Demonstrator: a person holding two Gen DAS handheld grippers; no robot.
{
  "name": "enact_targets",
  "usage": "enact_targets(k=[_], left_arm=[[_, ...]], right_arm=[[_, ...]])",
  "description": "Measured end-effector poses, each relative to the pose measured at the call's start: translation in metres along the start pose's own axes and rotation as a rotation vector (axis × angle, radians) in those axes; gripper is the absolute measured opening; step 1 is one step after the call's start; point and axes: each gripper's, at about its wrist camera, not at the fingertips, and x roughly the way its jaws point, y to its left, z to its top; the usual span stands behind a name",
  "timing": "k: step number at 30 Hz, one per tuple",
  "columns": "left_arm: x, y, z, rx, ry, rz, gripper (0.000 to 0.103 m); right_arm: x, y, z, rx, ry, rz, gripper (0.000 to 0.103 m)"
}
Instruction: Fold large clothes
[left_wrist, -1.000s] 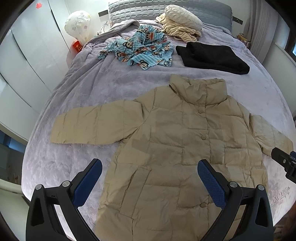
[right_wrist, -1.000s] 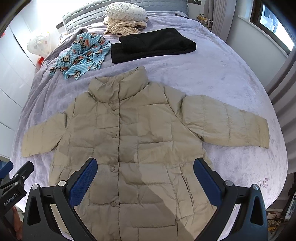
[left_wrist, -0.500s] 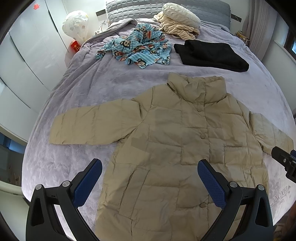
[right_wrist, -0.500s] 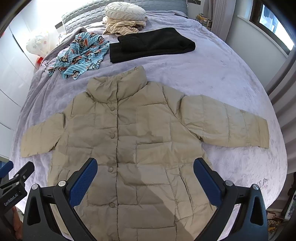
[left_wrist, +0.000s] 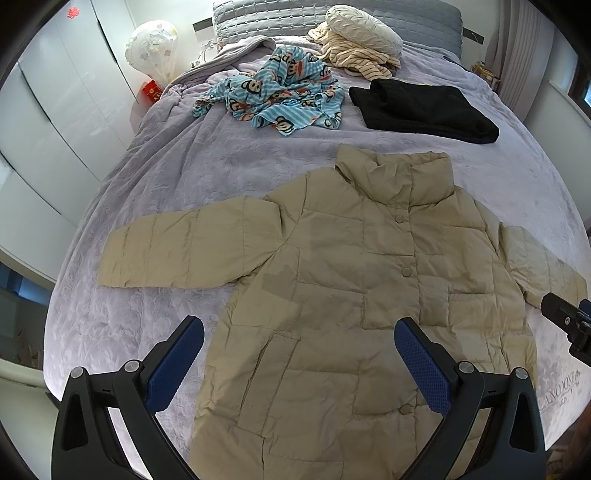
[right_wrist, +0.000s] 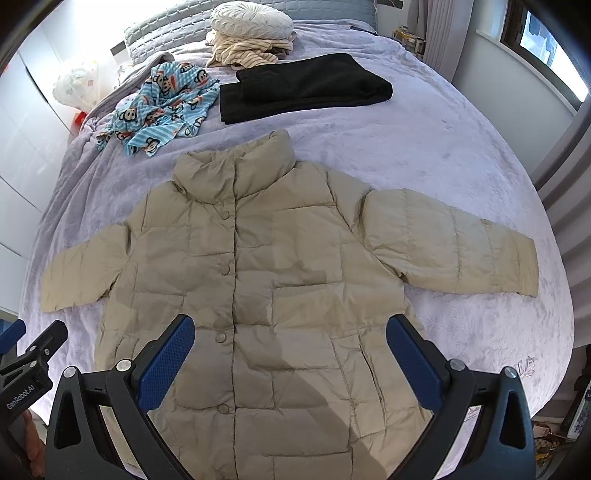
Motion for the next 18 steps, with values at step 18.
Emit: enact_targets(k=[18], left_arm=[[-0.0001, -0.0002, 0.0003, -0.001, 0.001, 0.002, 0.103]], right_arm=[[0.0026, 0.0011, 0.0008, -0.002, 0.005, 0.003, 0.103]])
